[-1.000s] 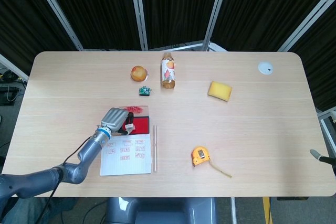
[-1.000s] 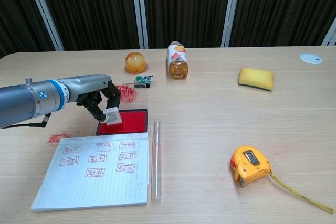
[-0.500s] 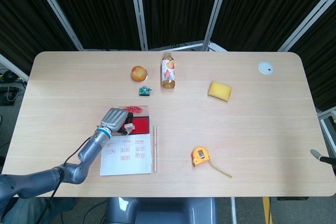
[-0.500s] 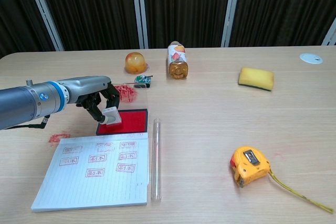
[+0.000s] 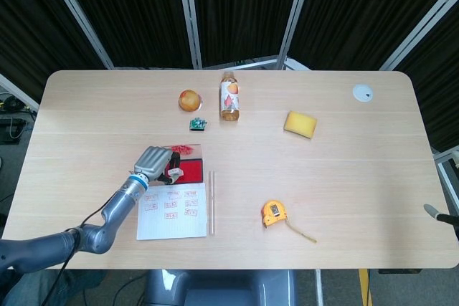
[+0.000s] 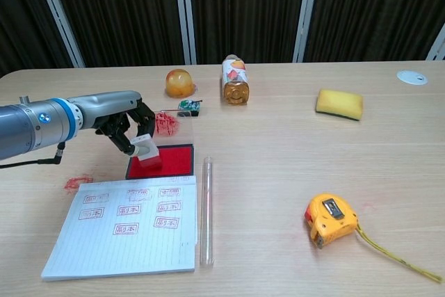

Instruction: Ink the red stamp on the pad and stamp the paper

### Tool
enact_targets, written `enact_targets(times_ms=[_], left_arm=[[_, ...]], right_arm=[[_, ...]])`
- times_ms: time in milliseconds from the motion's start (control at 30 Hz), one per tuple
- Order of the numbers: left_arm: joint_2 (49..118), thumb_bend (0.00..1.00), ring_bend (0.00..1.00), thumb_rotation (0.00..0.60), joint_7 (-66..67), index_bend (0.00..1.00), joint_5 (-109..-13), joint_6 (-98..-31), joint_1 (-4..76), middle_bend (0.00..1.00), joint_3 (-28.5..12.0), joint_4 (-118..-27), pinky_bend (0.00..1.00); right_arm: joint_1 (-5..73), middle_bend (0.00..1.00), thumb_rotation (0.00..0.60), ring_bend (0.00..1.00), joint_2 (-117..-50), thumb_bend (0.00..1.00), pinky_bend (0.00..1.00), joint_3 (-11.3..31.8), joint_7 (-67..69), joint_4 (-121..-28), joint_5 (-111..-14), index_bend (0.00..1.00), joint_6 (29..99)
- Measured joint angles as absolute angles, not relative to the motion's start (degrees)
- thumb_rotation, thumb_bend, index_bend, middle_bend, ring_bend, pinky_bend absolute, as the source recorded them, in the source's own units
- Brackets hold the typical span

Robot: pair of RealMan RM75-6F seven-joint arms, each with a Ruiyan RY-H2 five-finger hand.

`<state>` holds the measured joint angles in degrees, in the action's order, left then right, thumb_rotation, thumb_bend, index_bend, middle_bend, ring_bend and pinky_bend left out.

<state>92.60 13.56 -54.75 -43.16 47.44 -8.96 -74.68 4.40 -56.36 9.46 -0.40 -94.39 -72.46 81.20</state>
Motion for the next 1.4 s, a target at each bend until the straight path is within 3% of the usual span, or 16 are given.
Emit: enact_targets(times_ms=[333,700,1100,1400], left_arm=[[85.61,0.42,0.84,0.600,12.37,0.59,-55.97,-44.94,45.56,0.57,-8.75,-85.56,0.86],[75.14,0.42,0.84,0.600,14.49,0.59,-60.69,-49.43,39.94,0.57,-1.50,-99.15,0.86],[73.44,0.42,0.84,0.600,12.18,0.59,-70.98,-52.02,35.30,0.57,4.09,-98.99,0.86],[75.75,0.42,0.84,0.600,11.31,0.59,-73.40,-51.58,34.10,0.57,5.34,-95.17,0.86]], right_arm=[[4.09,0.00,0.600,0.00,-56.06,0.00,0.00,9.18,0.05,-95.03,-73.47,0.00,81.85],[3.65,0.00,0.600,0.00,-55.39,0.00,0.00,8.85,1.15,-95.81,-74.97,0.00,82.69],[3.40,0.00,0.600,0.00,-55.19,0.00,0.00,8.65,1.07,-96.31,-75.48,0.00,83.19],[3.47,0.00,0.600,0.00,-55.29,0.00,0.00,8.72,0.86,-96.20,-75.19,0.00,83.04]])
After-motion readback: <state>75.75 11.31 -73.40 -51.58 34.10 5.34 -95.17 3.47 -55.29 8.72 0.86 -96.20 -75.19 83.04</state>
